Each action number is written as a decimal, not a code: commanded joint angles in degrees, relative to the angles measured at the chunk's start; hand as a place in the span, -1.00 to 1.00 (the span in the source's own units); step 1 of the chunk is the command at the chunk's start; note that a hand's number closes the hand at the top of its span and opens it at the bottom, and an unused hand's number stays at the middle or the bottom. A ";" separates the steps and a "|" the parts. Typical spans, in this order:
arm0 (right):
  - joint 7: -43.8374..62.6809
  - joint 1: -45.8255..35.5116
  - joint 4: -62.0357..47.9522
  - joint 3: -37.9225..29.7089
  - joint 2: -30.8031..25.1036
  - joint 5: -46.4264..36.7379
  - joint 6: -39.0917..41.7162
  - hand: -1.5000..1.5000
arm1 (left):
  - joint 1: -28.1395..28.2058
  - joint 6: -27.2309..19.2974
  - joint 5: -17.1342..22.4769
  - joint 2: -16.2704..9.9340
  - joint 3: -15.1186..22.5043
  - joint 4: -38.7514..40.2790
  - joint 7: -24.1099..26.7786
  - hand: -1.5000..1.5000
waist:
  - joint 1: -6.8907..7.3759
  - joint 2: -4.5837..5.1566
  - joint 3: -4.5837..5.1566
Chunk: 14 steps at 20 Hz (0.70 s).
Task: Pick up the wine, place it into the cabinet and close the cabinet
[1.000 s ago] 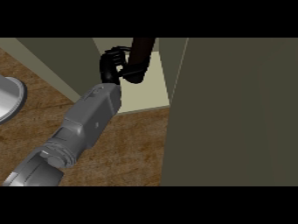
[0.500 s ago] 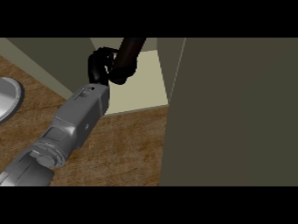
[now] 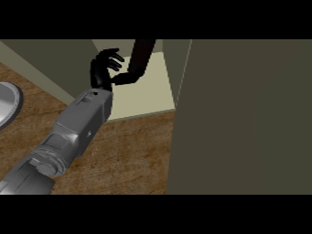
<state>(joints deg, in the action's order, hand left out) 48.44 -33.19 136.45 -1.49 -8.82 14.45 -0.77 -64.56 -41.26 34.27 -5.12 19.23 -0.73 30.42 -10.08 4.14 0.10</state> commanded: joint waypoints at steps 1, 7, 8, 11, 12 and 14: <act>0.31 0.33 1.14 -0.14 -0.31 0.71 0.33 -1.00 | 0.53 2.40 -0.99 -3.23 0.86 0.69 -0.87 -1.00 | -0.06 0.20 0.15; 0.53 0.04 0.92 0.17 -0.14 0.65 0.31 -1.00 | 1.56 3.32 -0.48 -3.45 0.30 0.69 -1.50 -1.00 | 0.48 0.08 0.22; 0.15 0.21 0.74 -0.99 -0.06 0.89 -0.02 -1.00 | 2.21 4.19 -0.06 -3.21 -0.13 0.68 -0.66 -1.00 | 0.85 -0.05 0.18; 0.08 0.25 1.63 0.28 -0.01 0.65 0.45 -1.00 | 1.06 4.67 -0.06 -3.86 -0.14 0.68 -1.07 -1.00 | 0.21 0.11 0.21; 0.79 0.64 1.36 0.85 0.34 0.83 0.16 -1.00 | 1.48 3.91 -0.70 -4.05 0.48 0.68 -0.15 -1.00 | 0.63 -0.10 0.20; 0.22 0.91 1.34 -0.31 -0.15 1.06 0.55 -1.00 | 1.01 5.82 -1.09 -5.66 0.83 0.68 0.06 -1.00 | 1.52 -0.55 0.10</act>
<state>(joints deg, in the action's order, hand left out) 48.41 -32.98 136.51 -1.17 -8.65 14.55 -0.47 -64.52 -38.59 34.74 -5.18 18.69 -1.14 29.37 -9.96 4.07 0.37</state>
